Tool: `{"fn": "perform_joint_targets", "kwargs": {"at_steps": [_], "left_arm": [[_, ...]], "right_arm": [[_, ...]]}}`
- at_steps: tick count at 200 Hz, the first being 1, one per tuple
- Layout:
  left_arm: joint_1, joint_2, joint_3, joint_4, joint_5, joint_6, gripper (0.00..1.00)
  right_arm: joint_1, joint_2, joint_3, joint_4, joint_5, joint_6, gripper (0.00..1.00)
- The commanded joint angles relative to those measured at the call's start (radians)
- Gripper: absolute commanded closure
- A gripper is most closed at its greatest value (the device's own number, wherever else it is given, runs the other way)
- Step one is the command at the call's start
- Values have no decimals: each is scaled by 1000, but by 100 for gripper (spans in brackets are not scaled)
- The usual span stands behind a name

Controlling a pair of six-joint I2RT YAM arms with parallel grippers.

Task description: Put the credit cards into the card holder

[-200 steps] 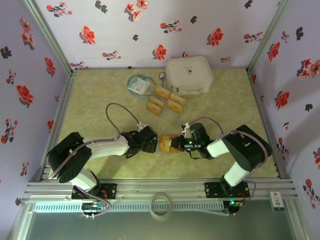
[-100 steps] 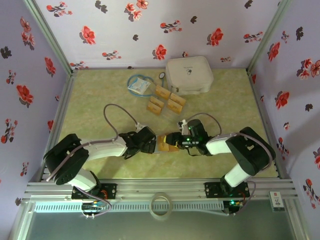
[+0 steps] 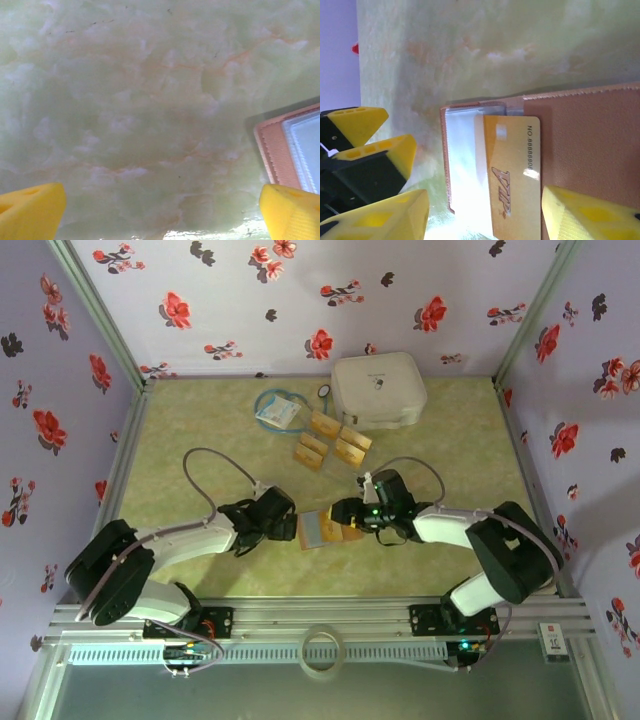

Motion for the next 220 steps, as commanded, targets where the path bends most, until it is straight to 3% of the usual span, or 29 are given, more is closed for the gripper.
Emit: {"fn": "perform_joint_targets", "kwargs": {"at_steps": [1,23,58,93,220], "left_arm": [[11,-6,-22,-26,1,2,0],[12,16,-20,-20,1,12,0],[14,67,-2,-17,-2,18,0],[14,106,13,-17,-5,15,0],[12,189,90,-43,-4,43,0]], "right_arm": [[6,-57,64,-153,71,-68,40],[5,-68,124,-298,151,-124,45],[19,-26,205,-467,256,-207,82],[53,42,262,-522,299,-261,98],[104,181,314,-483,272,-265,100]]}}
